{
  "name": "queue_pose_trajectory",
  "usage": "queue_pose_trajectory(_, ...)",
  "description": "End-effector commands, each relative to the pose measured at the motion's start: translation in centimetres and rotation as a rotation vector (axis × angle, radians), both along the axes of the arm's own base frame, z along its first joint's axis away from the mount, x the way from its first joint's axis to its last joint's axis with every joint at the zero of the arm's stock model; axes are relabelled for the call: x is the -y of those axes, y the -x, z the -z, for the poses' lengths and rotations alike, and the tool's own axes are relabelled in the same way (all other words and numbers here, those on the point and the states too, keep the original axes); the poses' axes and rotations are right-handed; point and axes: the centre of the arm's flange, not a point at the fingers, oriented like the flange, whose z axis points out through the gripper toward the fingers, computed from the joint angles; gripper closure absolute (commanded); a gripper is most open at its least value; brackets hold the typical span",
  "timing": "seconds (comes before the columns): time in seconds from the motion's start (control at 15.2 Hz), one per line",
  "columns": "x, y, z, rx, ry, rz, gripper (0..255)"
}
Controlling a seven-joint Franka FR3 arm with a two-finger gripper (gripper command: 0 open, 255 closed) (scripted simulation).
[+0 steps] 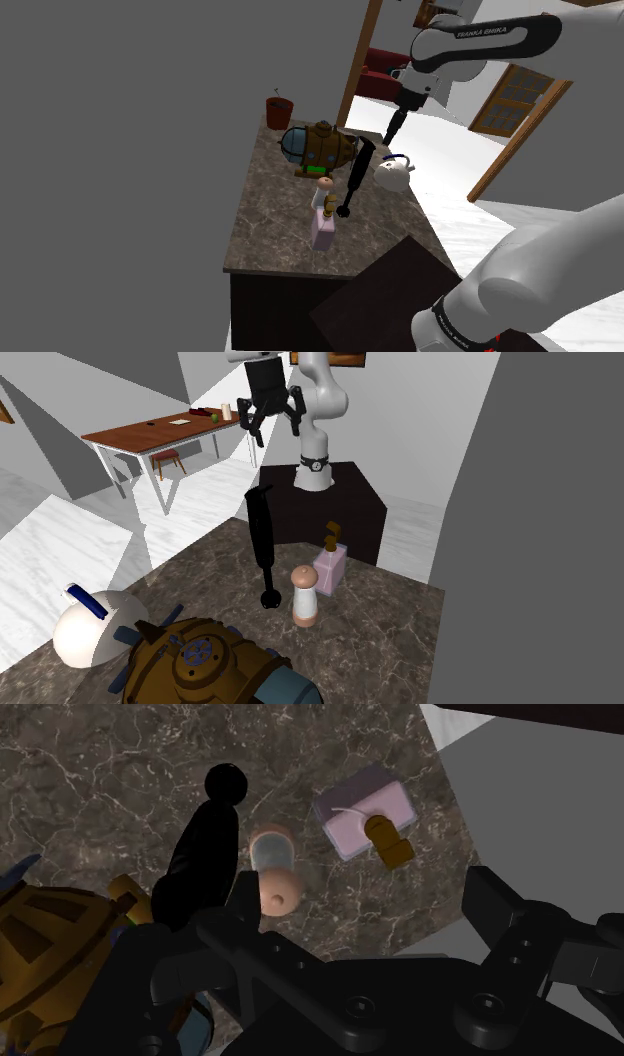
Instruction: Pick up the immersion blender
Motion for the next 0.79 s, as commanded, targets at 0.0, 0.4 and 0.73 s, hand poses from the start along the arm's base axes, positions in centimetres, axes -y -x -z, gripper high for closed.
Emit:
queue_pose_trajectory(0.0,1.8,-1.9,1.2,0.011,-0.018,-0.038,0)
queue_pose_trajectory(0.4,6.3,-8.1,4.4,0.041,-0.074,-0.141,0)
queue_pose_trajectory(0.73,6.9,-9.1,7.0,0.045,-0.083,-0.156,0)
